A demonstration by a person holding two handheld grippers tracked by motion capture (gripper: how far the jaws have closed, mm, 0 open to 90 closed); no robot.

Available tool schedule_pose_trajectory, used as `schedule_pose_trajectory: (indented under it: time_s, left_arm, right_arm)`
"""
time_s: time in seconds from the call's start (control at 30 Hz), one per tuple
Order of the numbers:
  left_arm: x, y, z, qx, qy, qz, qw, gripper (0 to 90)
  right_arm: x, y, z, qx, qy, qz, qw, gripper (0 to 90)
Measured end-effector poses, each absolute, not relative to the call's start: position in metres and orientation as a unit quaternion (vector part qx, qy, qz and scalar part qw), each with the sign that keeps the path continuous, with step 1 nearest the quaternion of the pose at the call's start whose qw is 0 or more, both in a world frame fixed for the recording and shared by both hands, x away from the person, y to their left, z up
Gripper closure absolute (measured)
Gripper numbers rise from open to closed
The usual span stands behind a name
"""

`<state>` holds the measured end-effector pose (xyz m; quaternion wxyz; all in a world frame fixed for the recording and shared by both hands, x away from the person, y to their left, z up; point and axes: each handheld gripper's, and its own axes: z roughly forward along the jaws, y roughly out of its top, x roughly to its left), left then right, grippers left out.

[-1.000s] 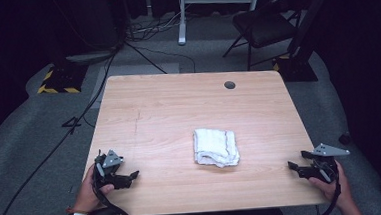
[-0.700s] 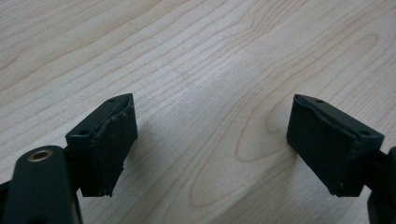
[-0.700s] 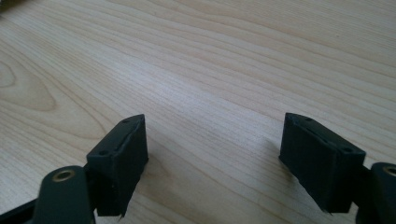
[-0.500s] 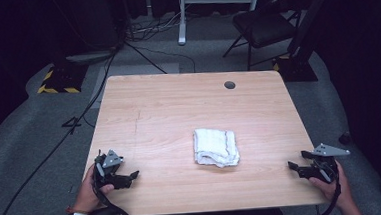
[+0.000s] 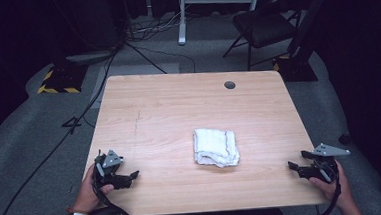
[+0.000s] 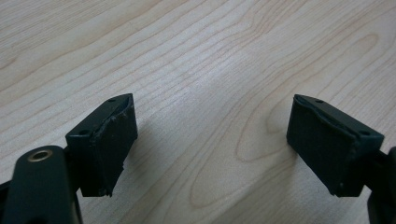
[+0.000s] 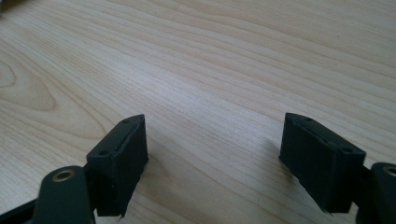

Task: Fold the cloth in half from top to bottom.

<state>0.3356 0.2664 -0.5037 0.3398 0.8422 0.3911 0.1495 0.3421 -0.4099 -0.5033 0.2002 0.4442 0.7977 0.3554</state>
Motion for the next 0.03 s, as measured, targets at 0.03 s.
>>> schedule_pose_trajectory:
  time_s: [0.03]
  left_arm:
    - [0.3355, 0.2663, -0.5038, 0.842, 0.392, 0.15, 0.34, 16.4]
  right_arm:
    - [0.3422, -0.41, -0.5033, 0.444, 0.798, 0.356, 0.2, 23.6]
